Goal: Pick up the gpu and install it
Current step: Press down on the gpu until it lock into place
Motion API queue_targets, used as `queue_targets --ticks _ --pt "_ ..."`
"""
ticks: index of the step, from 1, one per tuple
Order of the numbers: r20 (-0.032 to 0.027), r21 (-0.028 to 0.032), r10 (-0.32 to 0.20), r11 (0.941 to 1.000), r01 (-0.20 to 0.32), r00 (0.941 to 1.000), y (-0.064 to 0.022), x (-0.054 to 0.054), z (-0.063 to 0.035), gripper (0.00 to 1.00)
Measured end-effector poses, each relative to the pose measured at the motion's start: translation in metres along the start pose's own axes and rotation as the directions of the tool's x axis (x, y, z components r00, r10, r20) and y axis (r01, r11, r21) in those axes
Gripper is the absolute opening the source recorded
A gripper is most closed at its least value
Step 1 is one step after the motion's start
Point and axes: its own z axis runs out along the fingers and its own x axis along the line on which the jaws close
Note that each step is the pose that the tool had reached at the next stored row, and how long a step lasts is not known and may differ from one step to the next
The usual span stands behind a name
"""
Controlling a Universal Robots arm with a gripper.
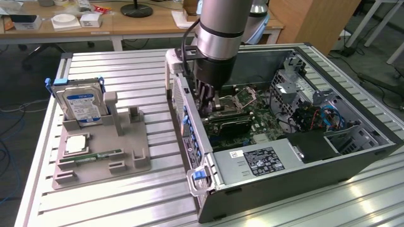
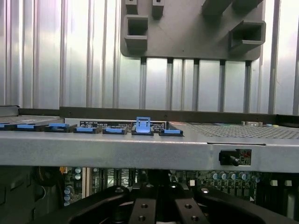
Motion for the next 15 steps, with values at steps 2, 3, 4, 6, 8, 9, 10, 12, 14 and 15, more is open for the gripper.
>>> queue_targets --ticks 2,3,4,6,8,9,10,12,14,15 --pt "-0.0003 0.0001 0.0 1.0 0.0 1.0 0.0 0.0009 0.0 0.1" --pt "-0.0004 0.0 0.0 1.0 0.0 1.0 -0.0001 0.0015 0.0 0.1" --pt "-0.0005 0.0 0.001 1.0 -0.001 1.0 0.0 0.0021 0.0 0.1" --pt "-0.0004 -0.0004 0.001 1.0 -0.001 1.0 0.0 0.0033 -0.0001 0.1" --pt "-0.0011 -0.0009 0.001 1.0 -0.001 1.0 0.0001 0.0036 0.0 0.1" --pt "-0.003 -0.0012 0.001 1.0 -0.001 1.0 0.0002 0.0037 0.0 0.1" --pt "-0.0049 -0.0014 0.001 1.0 -0.001 1.0 0.001 0.0037 -0.0001 0.1" --pt "-0.0061 -0.0014 0.001 1.0 -0.001 1.0 0.003 0.0037 0.0001 0.1" --pt "-0.007 -0.0015 0.001 1.0 -0.001 1.0 0.0049 0.0036 0.0002 0.1" --pt "-0.0076 -0.0017 0.001 1.0 -0.001 1.0 0.0055 0.0036 0.0002 0.1"
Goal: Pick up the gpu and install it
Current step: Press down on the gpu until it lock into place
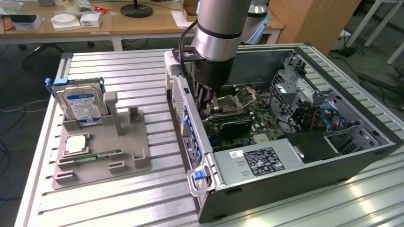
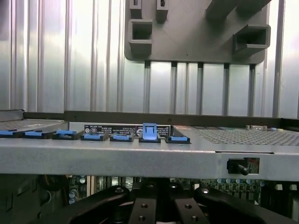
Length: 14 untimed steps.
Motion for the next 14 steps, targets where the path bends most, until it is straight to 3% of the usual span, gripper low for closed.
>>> queue_targets --ticks 8,14 --pt "-0.0016 -0.0032 0.0 1.0 0.0 1.0 -0.0033 -0.001 0.0034 0.1" --pt "-0.0014 -0.0165 0.0 0.9999 0.0 1.0 -0.0112 0.003 0.0033 0.1"
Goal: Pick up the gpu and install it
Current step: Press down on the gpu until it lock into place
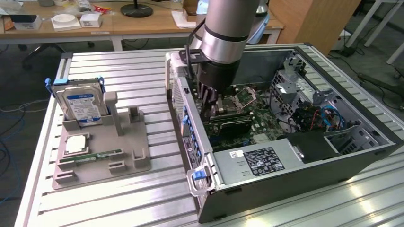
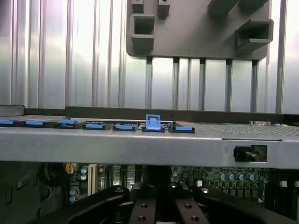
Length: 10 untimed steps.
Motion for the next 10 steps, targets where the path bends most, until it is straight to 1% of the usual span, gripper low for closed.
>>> queue_targets --ticks 3,7,10 --pt "0.0 -0.0028 0.0 1.0 0.0 1.0 -0.0001 0.005 0.0 0.1" --pt "0.0 -0.0048 0.0 1.0 0.0 1.0 0.0001 0.013 -0.0001 0.1" --pt "-0.0007 -0.0051 0.0 1.0 0.0 1.0 0.0009 0.016 -0.0001 0.1"
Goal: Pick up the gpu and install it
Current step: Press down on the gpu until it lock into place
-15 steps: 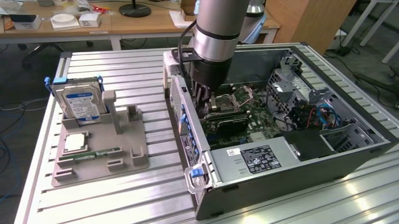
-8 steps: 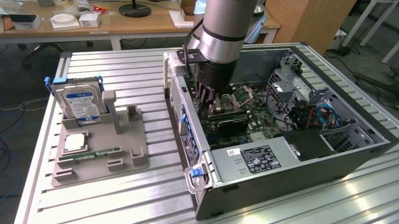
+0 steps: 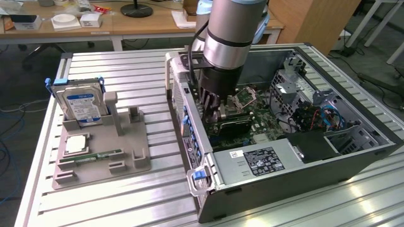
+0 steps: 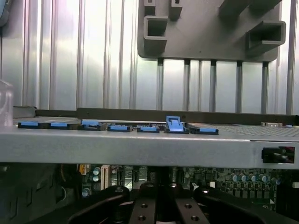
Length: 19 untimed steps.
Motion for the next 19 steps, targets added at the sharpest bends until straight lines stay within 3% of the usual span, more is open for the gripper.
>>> queue_targets --ticks 8,19 --pt "-0.0066 -0.0024 0.0 1.0 0.0 1.0 0.0017 0.0059 0.0001 0.1" --pt "-0.0095 -0.0041 0.0 1.0 0.0 1.0 0.0057 0.0056 0.0025 0.1"
